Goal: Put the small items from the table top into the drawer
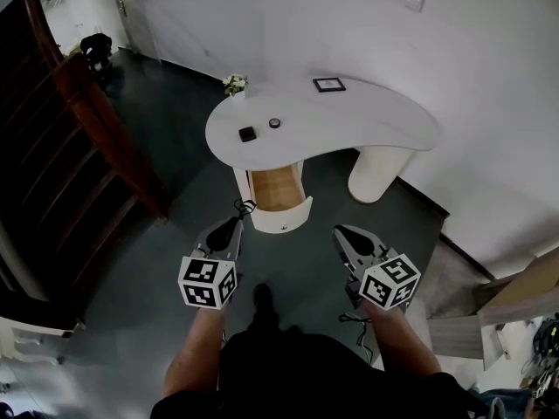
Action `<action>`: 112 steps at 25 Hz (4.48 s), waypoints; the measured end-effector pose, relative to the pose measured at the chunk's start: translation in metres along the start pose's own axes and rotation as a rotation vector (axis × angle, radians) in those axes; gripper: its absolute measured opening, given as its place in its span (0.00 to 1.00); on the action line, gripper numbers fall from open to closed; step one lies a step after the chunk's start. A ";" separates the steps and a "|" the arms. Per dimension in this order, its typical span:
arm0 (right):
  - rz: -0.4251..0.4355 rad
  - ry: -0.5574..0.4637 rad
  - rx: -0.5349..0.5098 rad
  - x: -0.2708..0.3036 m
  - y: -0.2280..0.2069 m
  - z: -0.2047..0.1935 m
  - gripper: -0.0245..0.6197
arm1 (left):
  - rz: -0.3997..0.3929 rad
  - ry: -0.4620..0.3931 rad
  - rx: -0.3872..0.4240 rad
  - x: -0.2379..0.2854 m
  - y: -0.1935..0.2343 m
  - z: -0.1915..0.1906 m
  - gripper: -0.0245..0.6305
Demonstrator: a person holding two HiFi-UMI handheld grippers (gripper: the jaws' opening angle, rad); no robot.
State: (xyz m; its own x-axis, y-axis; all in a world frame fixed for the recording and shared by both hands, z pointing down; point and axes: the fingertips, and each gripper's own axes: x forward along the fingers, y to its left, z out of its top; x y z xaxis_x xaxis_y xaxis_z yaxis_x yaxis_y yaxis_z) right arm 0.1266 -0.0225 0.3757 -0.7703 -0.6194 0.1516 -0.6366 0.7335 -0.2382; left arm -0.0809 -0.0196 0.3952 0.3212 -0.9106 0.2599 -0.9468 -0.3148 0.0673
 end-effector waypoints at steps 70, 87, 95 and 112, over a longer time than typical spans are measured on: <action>-0.013 0.300 0.152 0.246 -0.186 -0.083 0.06 | -0.214 0.424 -0.112 0.298 0.088 -0.138 0.08; -0.013 0.348 0.192 0.259 -0.199 -0.124 0.06 | -0.282 0.699 -0.082 0.335 0.077 -0.247 0.08; -0.024 0.362 0.210 0.255 -0.207 -0.139 0.06 | -0.379 0.839 0.083 0.349 0.069 -0.291 0.08; -0.020 0.368 0.246 0.254 -0.214 -0.160 0.06 | -0.534 1.068 0.302 0.340 0.067 -0.344 0.08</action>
State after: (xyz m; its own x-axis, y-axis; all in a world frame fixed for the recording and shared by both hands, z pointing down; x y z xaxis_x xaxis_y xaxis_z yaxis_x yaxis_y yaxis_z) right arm 0.0612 -0.2920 0.6189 -0.7476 -0.4592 0.4798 -0.6585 0.6061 -0.4460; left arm -0.0417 -0.2584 0.8198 0.3539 -0.0176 0.9351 -0.6138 -0.7587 0.2180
